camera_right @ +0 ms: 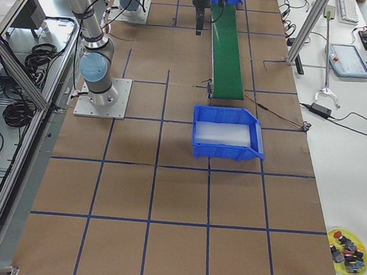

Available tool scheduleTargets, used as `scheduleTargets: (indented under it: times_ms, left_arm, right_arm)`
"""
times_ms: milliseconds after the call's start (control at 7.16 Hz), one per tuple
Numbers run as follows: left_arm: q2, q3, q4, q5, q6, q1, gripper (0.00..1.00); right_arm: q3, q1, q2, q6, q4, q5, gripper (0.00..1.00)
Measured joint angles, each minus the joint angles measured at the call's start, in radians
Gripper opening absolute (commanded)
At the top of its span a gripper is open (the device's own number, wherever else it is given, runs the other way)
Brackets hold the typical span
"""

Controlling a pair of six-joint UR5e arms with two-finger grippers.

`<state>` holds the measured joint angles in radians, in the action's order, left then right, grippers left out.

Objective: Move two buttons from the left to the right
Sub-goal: 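Move the left gripper over the bin and lower onto the yellow button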

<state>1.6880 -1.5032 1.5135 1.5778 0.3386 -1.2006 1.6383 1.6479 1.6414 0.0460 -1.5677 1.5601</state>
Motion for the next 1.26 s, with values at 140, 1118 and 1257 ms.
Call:
scheduleTargets:
  times_ms: [140,1118,1257]
  left_arm:
    - [0.004,-0.003,0.002,0.001,0.093,0.08,1.0]
    - [0.041,-0.218,-0.265,-0.002,0.319,0.261,0.99]
    - [0.061,-0.249,-0.327,-0.004,0.319,0.263,0.99]
  right_arm:
    - [0.0,0.0,0.0,0.0,0.0,0.0,1.0]
    - [0.001,0.001,0.0,0.0,0.0,-0.001,1.0]
    - [0.001,0.001,0.0,0.0,-0.001,-0.001,1.0]
